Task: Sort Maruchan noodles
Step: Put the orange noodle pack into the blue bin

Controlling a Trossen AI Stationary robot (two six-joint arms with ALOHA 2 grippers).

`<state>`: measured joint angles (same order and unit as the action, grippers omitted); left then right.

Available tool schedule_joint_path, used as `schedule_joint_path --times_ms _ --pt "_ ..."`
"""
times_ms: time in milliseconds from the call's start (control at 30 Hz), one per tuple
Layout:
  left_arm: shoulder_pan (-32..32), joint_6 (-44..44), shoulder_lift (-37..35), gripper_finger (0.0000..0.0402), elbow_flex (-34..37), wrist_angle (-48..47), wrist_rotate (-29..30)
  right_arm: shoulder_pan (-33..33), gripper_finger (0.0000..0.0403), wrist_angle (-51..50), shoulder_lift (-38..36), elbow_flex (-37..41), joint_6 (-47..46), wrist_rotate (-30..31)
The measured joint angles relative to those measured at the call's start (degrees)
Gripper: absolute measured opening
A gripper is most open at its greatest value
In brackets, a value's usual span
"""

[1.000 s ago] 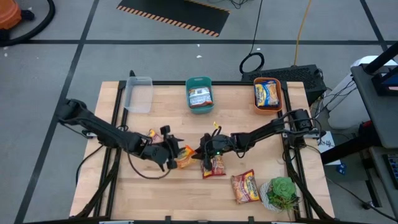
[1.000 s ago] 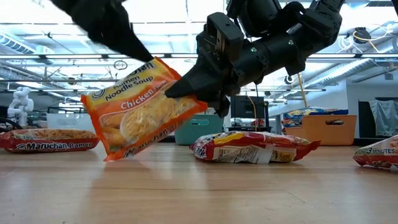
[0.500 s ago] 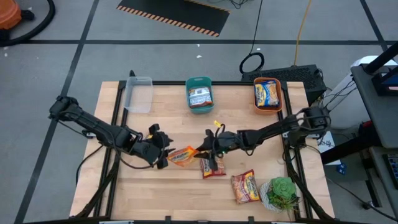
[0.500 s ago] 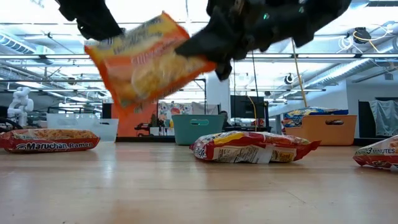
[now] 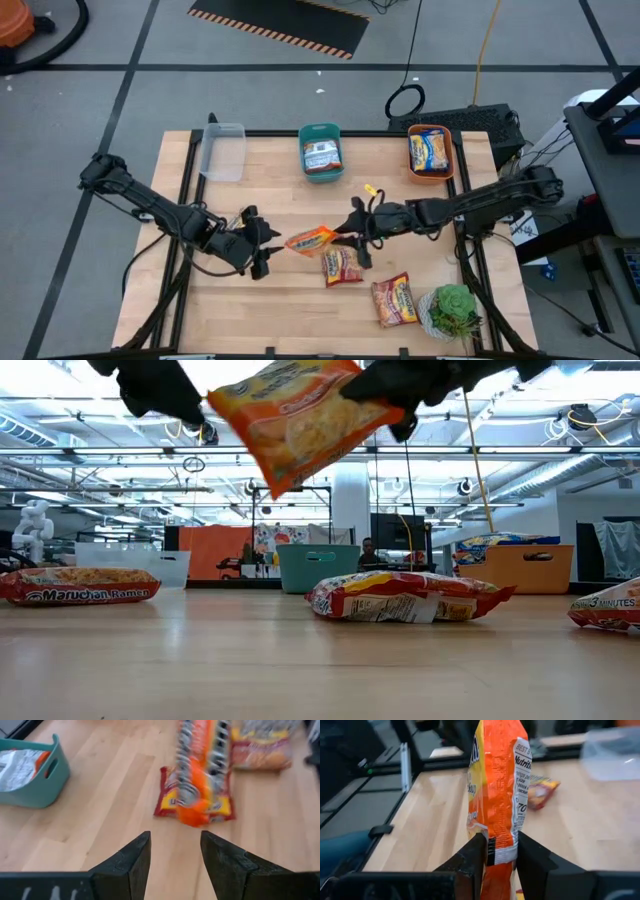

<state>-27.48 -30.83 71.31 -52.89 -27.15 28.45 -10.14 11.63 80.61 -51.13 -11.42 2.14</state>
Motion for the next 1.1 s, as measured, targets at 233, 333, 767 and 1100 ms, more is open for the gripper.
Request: schedule_joint_path --times_ms 233,333,767,1100 --pt "-0.05 0.54 -0.02 0.0181 0.03 12.24 0.02 -0.10 0.0082 1.00 -3.48 2.53 -0.73 2.59" --pt "-0.42 1.39 -0.02 0.0197 0.03 13.98 0.10 -0.10 0.0082 0.88 -3.39 2.69 -1.29 2.35" --pt "1.85 6.82 3.91 0.0320 0.07 14.63 9.23 -0.10 0.0082 0.91 -3.12 2.70 -1.57 2.16" --pt "5.32 13.11 10.86 0.0321 -0.02 23.26 1.55 -0.10 0.0082 0.92 -3.12 2.70 -1.57 2.17"
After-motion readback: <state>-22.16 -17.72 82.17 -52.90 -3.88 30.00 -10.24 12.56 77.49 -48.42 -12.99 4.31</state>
